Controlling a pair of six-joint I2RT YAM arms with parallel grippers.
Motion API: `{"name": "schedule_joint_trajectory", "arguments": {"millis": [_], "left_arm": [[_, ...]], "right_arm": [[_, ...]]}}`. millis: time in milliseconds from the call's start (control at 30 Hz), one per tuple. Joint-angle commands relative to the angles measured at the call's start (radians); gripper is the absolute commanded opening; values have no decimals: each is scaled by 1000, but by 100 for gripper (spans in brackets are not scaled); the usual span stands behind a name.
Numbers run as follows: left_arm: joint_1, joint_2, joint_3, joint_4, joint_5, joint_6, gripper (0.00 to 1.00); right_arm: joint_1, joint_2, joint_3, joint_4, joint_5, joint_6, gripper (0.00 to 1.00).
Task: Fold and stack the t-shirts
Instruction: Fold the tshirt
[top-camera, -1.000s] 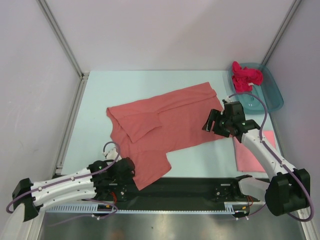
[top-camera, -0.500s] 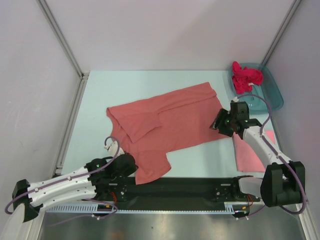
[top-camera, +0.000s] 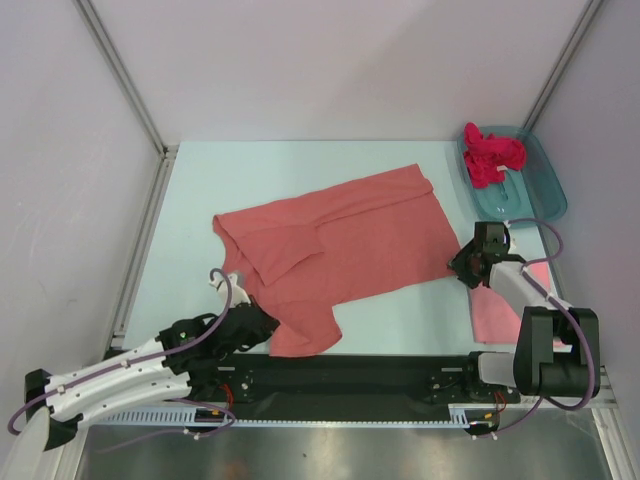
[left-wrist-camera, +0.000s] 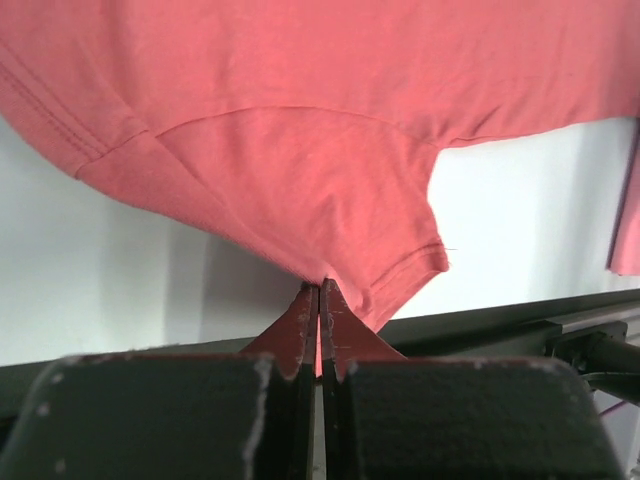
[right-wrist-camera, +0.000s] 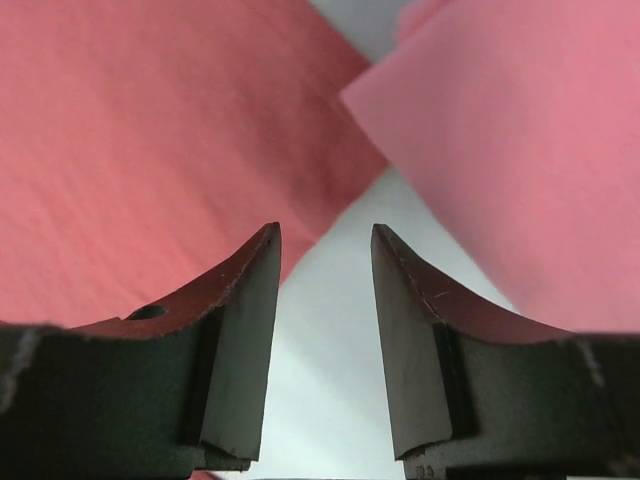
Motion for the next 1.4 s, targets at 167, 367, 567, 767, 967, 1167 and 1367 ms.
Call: {"name": "schedule_joint_trajectory", "arguments": {"millis": [167, 367, 567, 767, 967, 1167, 1367], "left_arm": [[-2, 17, 22, 90, -18, 93, 0], [-2, 3, 29, 91, -24, 96, 0], [-2, -15, 51, 61, -40, 81, 0], [-2, -17, 71, 45, -55, 70, 0], [-2, -1, 112, 8, -92, 68, 0], [1, 6, 121, 6, -106, 56, 0], [50, 42, 160, 32, -84, 110, 0]], "right_arm": [[-26, -28, -48, 85, 86, 83, 46], [-41, 49, -41, 137, 45, 77, 45], [-43, 52, -67, 154, 35, 112, 43], [-56, 121, -57, 191, -8, 103, 27], [-55, 81, -57, 178, 8, 79, 10], [-55, 60, -37, 160, 19, 2, 5], [-23, 90, 53, 115, 32, -78, 0]]}}
